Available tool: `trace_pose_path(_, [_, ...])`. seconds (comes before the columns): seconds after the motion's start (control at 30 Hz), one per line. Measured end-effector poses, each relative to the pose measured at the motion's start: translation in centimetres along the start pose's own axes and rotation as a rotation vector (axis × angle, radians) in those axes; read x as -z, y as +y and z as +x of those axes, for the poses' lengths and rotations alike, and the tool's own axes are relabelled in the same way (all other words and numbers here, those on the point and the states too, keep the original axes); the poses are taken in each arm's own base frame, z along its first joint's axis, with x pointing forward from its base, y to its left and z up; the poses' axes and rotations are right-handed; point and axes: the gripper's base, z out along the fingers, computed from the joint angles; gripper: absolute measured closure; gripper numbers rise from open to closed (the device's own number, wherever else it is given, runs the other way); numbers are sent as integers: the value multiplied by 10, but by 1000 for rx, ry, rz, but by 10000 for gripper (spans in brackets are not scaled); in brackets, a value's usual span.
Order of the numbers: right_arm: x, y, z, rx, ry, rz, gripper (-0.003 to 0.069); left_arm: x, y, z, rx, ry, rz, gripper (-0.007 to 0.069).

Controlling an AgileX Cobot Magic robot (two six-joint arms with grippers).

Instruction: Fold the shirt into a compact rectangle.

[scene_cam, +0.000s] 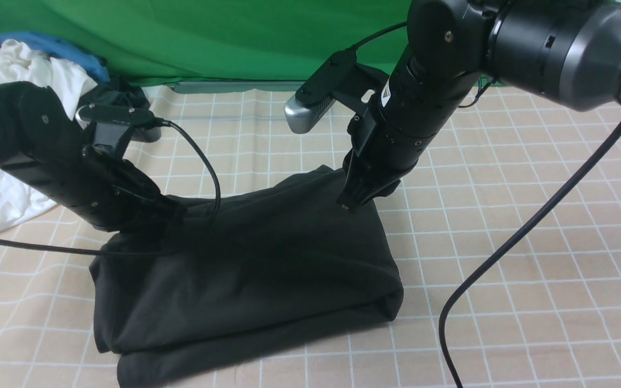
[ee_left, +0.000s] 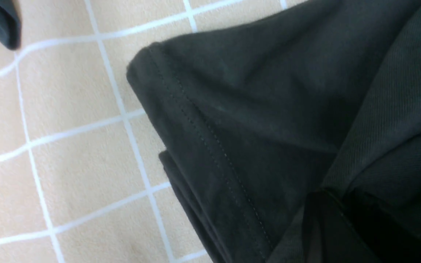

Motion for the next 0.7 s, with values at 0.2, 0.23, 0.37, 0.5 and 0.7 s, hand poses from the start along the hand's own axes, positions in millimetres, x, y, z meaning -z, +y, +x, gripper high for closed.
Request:
trace_pose_path(0.2, [-10,-1,1,-3,21,-8,515,0,6,1,-29,12,-71,529])
trace_pose_path(0.23, [-10,-1,1,-3,21,-8,515,1,8,1,-35,13,-89,507])
trace_pose_path(0.37, [-8,-1,2,-4,24,-9,515,5,13,0,-13,-2,-152,397])
trace_pose_path(0.5, [-8,1,6,-5,69,-29,517,15,8,-9,138,-57,-101,335])
trace_pose_path(0.7, [-6,6,14,-14,162,-88,569,14,-49,-16,158,-38,179,441])
